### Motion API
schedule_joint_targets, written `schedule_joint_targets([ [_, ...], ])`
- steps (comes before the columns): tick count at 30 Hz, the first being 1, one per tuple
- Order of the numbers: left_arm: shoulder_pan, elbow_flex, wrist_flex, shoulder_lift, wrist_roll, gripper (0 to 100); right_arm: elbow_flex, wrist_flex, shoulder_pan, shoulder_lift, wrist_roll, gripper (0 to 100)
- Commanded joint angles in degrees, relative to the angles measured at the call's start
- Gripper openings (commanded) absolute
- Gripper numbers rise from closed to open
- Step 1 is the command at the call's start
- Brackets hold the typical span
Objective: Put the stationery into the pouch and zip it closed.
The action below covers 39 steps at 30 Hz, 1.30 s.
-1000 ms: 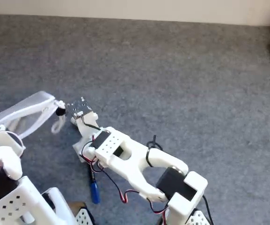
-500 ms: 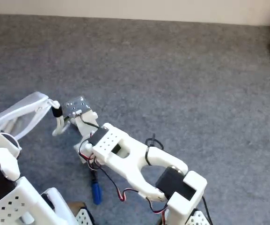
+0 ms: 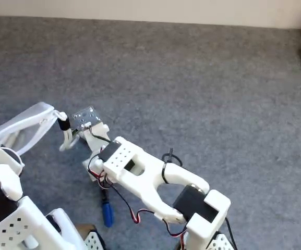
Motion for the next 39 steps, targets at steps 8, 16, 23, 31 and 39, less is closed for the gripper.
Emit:
schedule_joint_targets([
  [8,-0.92,-0.13,-1.23,-0.13,0.70,1,-7.96,4.09,0.04,8.22,-0.09,3.5],
  [16,-0.92,-0.13,-1.23,-0.13,0.62,1,-14.11,14.73,0.31,8.13,-0.09,0.5],
  [23,-0.75,-0.13,-1.23,-0.13,0.62,1,-21.32,25.27,0.31,8.13,0.00,0.5],
  [31,-0.57,0.57,-1.49,-0.13,0.62,1,-25.36,30.55,0.40,8.04,0.00,0.5],
  [39,-0.48,1.01,-1.93,-0.13,0.62,1,-25.10,31.87,0.92,-2.07,0.00,0.5],
])
